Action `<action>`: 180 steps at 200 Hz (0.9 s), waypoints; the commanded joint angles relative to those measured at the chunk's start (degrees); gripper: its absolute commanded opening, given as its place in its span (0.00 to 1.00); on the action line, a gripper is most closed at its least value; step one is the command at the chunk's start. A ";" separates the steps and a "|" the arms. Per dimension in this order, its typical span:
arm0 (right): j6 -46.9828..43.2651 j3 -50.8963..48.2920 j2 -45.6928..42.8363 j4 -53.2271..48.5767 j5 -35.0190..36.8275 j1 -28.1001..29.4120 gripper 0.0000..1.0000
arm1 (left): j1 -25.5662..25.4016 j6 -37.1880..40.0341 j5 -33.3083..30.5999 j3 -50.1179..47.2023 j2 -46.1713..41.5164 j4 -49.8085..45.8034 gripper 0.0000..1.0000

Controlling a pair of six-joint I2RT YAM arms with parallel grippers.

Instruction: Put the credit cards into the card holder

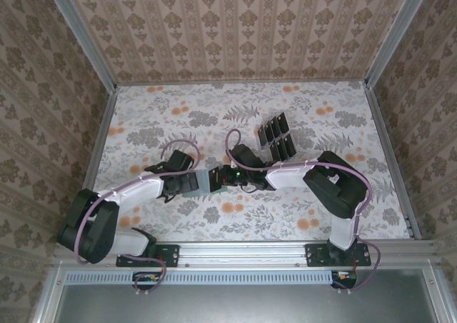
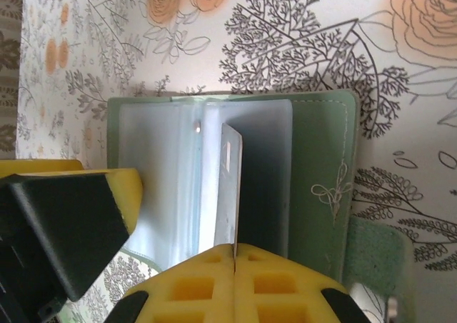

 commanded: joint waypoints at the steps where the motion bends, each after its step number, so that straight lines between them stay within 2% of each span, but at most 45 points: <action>1: 1.56 -1.19 -1.25 3.53 -1.60 -0.84 0.00 | 0.50 -1.26 -0.44 -1.88 -0.49 -2.69 1.00; 68: 4.90 -1.11 1.45 13.76 -6.29 -1.52 0.00 | 0.51 -1.00 0.10 -2.34 0.03 -1.90 1.00; 180: 7.46 -3.15 7.07 22.84 -9.44 -2.56 0.00 | 0.51 -0.86 -0.36 -2.54 0.04 -2.23 1.00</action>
